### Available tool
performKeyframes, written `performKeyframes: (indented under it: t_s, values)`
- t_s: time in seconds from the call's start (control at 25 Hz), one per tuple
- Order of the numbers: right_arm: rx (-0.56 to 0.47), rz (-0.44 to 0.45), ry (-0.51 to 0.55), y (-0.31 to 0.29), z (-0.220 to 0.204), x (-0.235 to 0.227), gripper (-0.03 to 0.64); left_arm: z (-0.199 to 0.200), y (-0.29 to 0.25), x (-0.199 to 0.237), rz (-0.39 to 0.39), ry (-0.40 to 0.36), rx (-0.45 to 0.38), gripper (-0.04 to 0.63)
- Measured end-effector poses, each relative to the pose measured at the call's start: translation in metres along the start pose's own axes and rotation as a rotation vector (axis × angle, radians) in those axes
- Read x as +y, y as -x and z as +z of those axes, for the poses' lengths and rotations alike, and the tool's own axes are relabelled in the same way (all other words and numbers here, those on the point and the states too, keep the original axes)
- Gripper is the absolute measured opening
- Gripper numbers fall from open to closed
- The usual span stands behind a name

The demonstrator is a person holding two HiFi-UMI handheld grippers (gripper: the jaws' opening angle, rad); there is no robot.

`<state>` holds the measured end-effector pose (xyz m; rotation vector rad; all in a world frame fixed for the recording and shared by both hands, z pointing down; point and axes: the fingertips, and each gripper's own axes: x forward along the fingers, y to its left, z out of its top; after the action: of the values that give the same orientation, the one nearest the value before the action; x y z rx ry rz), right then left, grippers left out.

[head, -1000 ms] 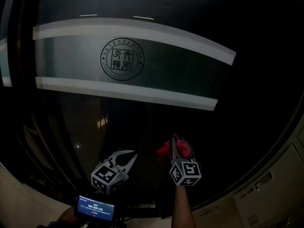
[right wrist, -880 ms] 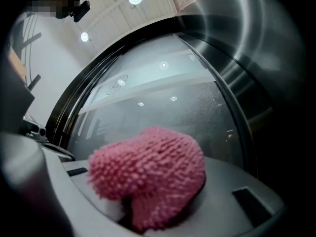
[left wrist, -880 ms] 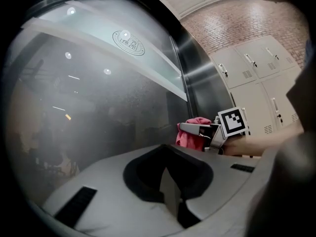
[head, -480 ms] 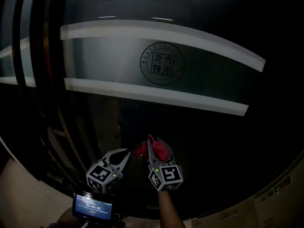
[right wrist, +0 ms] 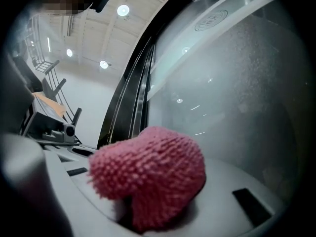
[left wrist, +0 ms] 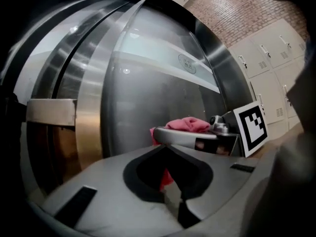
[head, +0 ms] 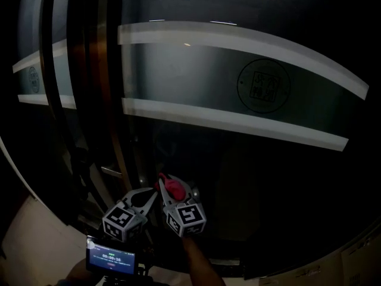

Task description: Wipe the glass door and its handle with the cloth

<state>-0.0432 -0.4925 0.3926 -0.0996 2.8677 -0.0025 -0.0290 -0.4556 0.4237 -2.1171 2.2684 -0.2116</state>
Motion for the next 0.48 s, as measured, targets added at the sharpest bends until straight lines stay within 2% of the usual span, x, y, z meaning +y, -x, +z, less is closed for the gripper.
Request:
performKeyframes:
  t_s: [0.2,0.32,0.48]
  values:
    - [0.033,-0.027,-0.011,0.009,-0.009,-0.012,0.046,0.001,-0.012,-0.011,-0.029,0.019,-0.011,0.015]
    - [0.044,-0.071,0.009,0.039,-0.002,-0.037,0.046,0.001,-0.033,-0.040,-0.075,0.036,-0.015,0.015]
    - [0.064,-0.174,0.038,0.104,0.008,-0.094,0.046,0.009,-0.073,-0.097,-0.153,0.056,-0.036,0.015]
